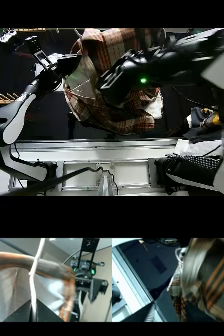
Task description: Fold the clothes and pants, and hang the long-sleeved shirts on hangers.
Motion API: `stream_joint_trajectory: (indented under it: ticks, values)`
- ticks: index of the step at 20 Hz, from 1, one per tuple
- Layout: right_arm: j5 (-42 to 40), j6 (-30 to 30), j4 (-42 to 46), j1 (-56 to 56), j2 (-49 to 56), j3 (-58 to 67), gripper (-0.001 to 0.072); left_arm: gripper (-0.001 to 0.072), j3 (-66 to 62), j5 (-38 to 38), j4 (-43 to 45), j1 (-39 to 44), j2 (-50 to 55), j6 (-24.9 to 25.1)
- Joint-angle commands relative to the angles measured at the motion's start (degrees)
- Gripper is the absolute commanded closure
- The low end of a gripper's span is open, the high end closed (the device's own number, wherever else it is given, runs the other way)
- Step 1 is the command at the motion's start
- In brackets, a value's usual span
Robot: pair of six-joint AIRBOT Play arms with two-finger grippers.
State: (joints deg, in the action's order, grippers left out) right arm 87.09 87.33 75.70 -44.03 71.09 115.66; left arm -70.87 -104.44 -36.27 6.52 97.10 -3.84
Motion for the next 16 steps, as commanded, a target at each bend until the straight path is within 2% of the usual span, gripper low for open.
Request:
stream_joint_trajectory:
  ticks: [1,3,4,6,8,12,14,16]
  values:
    - [-0.2,-13.14,13.4,0.07,-3.67,5.33,0.0362,0.069,0.02,-1.66,0.22,1.09,0.33,0.22]
    - [-7.72,-36.72,27.71,0.09,-8.07,3.98,0.036,0.069,0.02,-1.64,1.29,1.97,0.33,0.22]
    - [-12.87,-42.07,33.92,0.2,-9.77,2.51,0.0333,0.069,0.02,-1.66,1.49,2.4,0.33,0.22]
    - [-18.97,-37.16,37.38,2.84,-10.54,0.85,0.0215,0.0689,0.02,-1.64,1.53,3.21,0.33,0.17]
    - [-17.14,-32.46,34.88,6.29,-9.51,-0.46,0.0211,0.0689,0.02,-1.64,1.55,3.74,0.33,0.02]
    - [-5.62,-32.26,26.29,9.18,-5.9,-4.04,0.021,0.0689,0.02,-1.64,1.55,3.72,0.33,-0.44]
    - [-4.37,-31.28,19.8,11.56,-4.37,-6.23,0.0191,0.069,0.02,-1.64,1.55,3.72,0.33,-0.44]
    - [-4.26,-31.28,17.97,13.0,-3.26,-8.22,0.019,0.0689,0.02,-1.64,1.55,3.72,0.35,-0.44]
